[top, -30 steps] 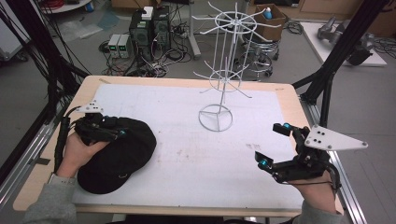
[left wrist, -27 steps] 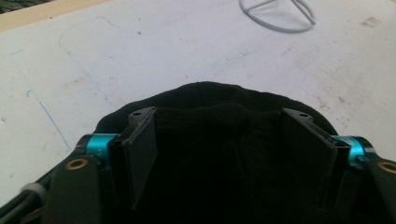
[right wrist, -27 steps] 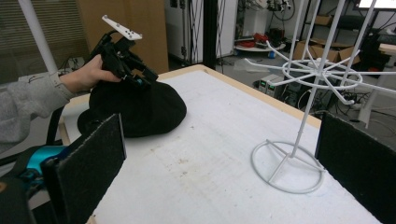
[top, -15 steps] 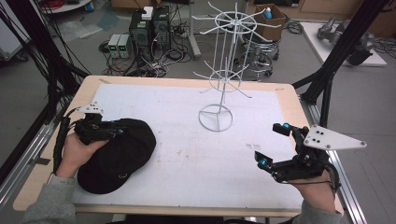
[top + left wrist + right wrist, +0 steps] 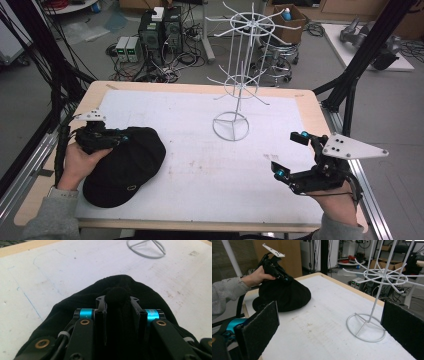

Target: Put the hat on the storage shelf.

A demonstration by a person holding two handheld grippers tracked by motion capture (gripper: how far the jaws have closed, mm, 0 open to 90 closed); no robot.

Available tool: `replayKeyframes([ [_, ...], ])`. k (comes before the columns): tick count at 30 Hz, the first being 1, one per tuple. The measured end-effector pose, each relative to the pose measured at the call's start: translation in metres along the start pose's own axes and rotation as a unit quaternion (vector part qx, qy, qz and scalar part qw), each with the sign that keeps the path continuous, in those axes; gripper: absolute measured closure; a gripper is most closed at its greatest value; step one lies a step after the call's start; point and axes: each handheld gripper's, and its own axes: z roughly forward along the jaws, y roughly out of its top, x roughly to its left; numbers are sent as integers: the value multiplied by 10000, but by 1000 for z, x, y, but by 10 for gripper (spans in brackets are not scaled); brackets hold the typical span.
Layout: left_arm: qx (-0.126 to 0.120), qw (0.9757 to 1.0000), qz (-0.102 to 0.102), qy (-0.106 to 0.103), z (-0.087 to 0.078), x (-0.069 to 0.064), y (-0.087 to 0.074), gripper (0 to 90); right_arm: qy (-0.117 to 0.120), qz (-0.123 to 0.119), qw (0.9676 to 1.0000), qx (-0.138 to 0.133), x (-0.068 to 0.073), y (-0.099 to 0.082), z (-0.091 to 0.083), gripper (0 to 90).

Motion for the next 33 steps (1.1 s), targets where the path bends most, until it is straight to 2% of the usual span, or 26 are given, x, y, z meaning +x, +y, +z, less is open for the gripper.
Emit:
replayKeyframes([
  [6,-86,10000,-7,-31,-5,-1,2,708,22,-9,10000,11,0,0,2,8],
  [11,-240,9996,154,22,-20,-12,11,709,28,-4,10000,19,-3,0,5,8],
  [14,-345,9993,137,-33,-29,-14,15,709,72,-7,10000,21,-5,0,8,8],
  [19,-598,9978,0,-291,-42,-12,17,709,111,52,9999,63,-9,-2,14,8],
  [24,-790,9958,56,-451,-55,-14,24,712,140,107,9998,104,-12,-3,19,8],
  [29,-899,9938,94,-643,-63,-10,34,712,149,155,9996,155,-16,-5,23,8],
  [33,-1012,9915,126,-808,-71,-7,42,712,-1,167,9998,69,-19,-6,21,8],
])
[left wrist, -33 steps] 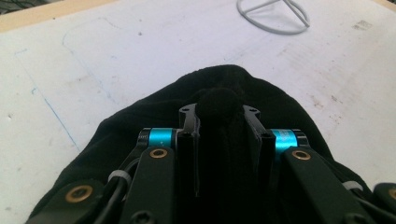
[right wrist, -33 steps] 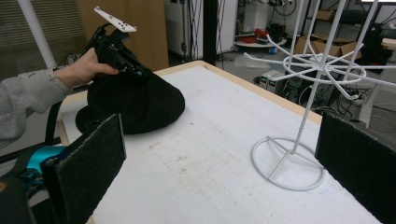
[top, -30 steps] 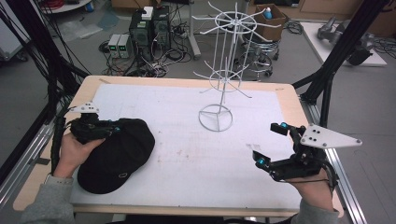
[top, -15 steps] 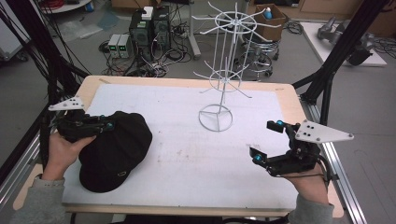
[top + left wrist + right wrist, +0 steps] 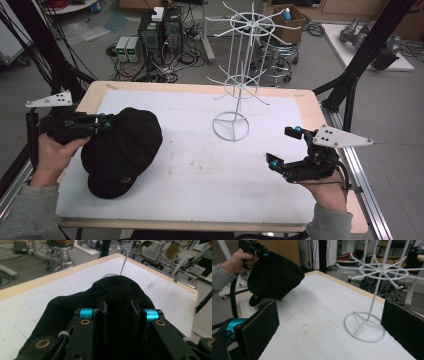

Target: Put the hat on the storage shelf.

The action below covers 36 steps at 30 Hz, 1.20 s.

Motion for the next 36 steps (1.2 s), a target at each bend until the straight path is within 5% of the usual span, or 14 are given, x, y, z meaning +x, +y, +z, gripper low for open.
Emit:
replayKeyframes([
  [4,-43,9999,79,-54,-8,-2,11,713,-52,43,9999,-144,-3,-1,-4,8],
  [20,-171,9987,469,-122,-31,-19,57,713,4,143,9999,22,-8,-6,4,8],
  [36,-79,9964,765,-360,-37,-34,108,713,14,181,9998,0,-12,-8,1,8],
])
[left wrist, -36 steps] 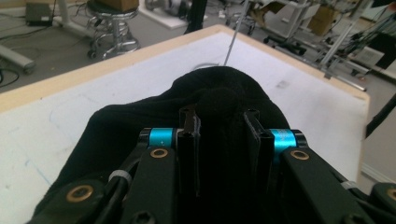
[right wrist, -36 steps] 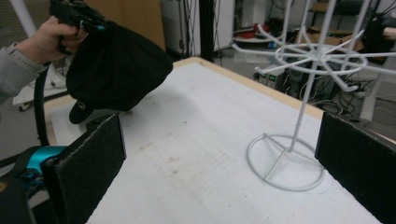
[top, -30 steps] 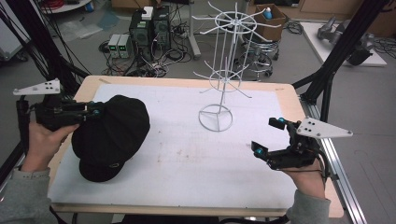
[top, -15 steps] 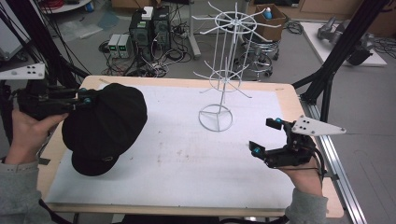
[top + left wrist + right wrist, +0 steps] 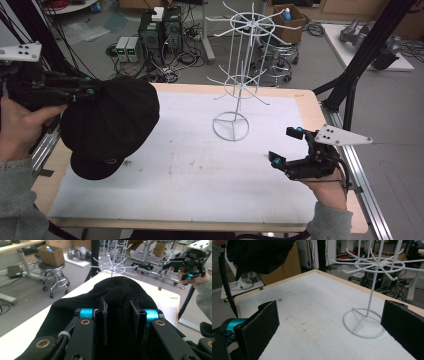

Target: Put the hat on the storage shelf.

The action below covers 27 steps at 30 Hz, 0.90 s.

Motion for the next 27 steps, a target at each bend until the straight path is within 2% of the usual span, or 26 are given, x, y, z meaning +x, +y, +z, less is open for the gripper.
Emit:
replayKeyframes([
  [4,5,10000,42,1,0,-2,11,713,-45,39,10000,-31,-2,-1,-4,8],
  [10,-97,9997,143,-184,-1,-4,33,712,-56,92,9999,37,-3,-3,-2,8],
  [17,-144,9993,195,-274,6,-3,61,712,-38,94,9999,19,-4,-4,-3,8],
  [23,-273,9987,270,-335,7,-5,86,712,-77,88,9999,-21,-5,-4,-12,8],
  [27,-270,9983,376,-341,8,-6,101,712,-104,112,9999,-67,-5,-5,-18,8],
])
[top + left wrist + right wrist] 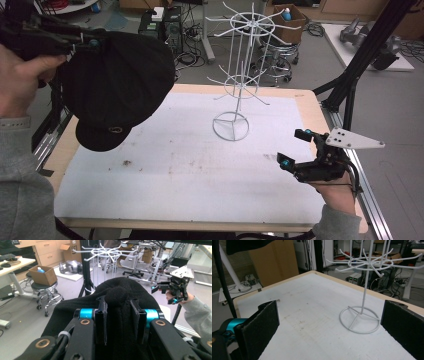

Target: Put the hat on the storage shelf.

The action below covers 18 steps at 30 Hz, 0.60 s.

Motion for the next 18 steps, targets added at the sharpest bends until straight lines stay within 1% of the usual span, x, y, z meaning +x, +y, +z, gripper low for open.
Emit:
replayKeyframes([
  [3,43,10000,82,-17,5,-2,9,712,-13,31,10000,-15,-1,-1,-2,8],
  [7,39,9999,121,-69,12,-1,20,712,2,96,9999,-44,-2,-3,-3,8],
  [11,-6,9998,141,-144,19,0,30,711,27,67,10000,11,0,-3,0,8],
  [14,-109,9996,162,-214,24,2,36,711,41,36,9999,116,2,-4,5,8],
  [16,-103,9995,168,-228,27,4,39,711,51,24,9998,202,5,-5,7,8],
  [18,-149,9994,167,-271,30,6,43,711,58,5,9997,237,8,-6,7,8],
])
